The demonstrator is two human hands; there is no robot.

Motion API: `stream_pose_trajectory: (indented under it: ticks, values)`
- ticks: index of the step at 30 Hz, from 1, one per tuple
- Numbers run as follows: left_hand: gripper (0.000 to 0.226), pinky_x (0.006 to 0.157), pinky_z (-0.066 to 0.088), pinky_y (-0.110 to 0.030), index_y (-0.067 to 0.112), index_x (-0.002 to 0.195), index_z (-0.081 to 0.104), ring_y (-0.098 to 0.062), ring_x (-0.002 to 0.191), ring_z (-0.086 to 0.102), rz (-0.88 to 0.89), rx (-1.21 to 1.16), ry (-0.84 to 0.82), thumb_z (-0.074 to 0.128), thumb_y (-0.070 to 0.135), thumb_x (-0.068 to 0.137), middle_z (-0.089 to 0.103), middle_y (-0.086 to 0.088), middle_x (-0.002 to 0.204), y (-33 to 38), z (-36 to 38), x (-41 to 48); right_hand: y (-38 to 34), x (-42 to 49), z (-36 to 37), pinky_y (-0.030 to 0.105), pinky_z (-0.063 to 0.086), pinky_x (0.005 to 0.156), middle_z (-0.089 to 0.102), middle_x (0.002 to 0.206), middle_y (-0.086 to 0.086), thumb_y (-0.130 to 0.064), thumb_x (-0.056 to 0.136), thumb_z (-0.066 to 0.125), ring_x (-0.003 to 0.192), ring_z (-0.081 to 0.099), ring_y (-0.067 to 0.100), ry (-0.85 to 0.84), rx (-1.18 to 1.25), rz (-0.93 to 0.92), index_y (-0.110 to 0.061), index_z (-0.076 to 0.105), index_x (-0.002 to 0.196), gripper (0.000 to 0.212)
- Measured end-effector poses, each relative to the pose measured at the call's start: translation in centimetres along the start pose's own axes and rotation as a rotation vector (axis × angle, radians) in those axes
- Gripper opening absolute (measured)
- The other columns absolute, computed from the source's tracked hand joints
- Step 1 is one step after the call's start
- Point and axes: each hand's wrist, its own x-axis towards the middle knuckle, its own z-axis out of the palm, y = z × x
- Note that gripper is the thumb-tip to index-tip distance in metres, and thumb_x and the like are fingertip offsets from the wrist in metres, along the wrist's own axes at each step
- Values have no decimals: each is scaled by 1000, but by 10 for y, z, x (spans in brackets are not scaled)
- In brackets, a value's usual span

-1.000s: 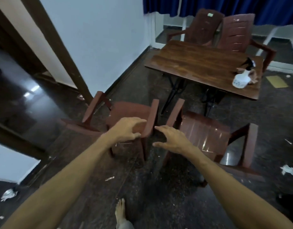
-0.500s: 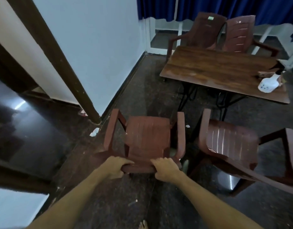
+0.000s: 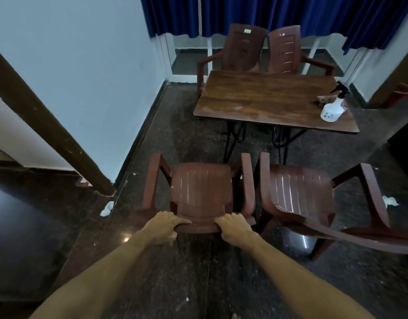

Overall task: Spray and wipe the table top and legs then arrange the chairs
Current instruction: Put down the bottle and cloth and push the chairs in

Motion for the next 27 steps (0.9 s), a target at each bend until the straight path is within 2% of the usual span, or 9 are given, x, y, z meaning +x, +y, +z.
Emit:
stream_pose_trajectory:
  ticks: [7, 11, 17, 22, 27]
  values:
    - [77, 93, 47, -38, 50, 146, 48, -25, 116, 62, -11, -31, -32, 52, 13, 79, 68, 0, 127, -4, -15, 18, 9, 13, -4, 49, 48, 91, 64, 118, 10, -12, 88, 55, 110, 60, 36, 31, 14, 54, -16, 60, 119, 32]
    - [74, 100, 44, -38, 46, 148, 48, -24, 119, 58, 44, -32, -13, 54, 13, 82, 66, -2, 129, -10, -23, 30, 10, 17, -7, 50, 46, 93, 63, 122, 10, -11, 89, 53, 112, 58, 36, 34, 19, 106, -16, 58, 124, 36]
    - [76, 98, 45, -38, 42, 149, 49, -26, 121, 60, 119, 7, -18, 55, 11, 80, 66, -1, 135, -25, -23, 29, -9, 22, 2, 48, 45, 93, 63, 122, 8, -13, 87, 54, 113, 58, 35, 20, 8, 182, -19, 57, 124, 37]
    - [75, 98, 48, -41, 44, 148, 48, -29, 115, 63, 158, 8, -7, 53, 17, 79, 68, -5, 130, -31, -18, 42, -2, 25, 0, 45, 41, 96, 60, 130, 4, -17, 88, 56, 119, 55, 33, 4, 5, 201, -27, 52, 136, 49]
    - [75, 100, 48, -42, 44, 148, 48, -29, 118, 61, 150, 8, -4, 53, 15, 80, 66, -4, 133, -32, -16, 39, -6, 27, 0, 45, 42, 94, 61, 126, 5, -16, 88, 55, 116, 58, 32, 11, 2, 181, -26, 54, 133, 47]
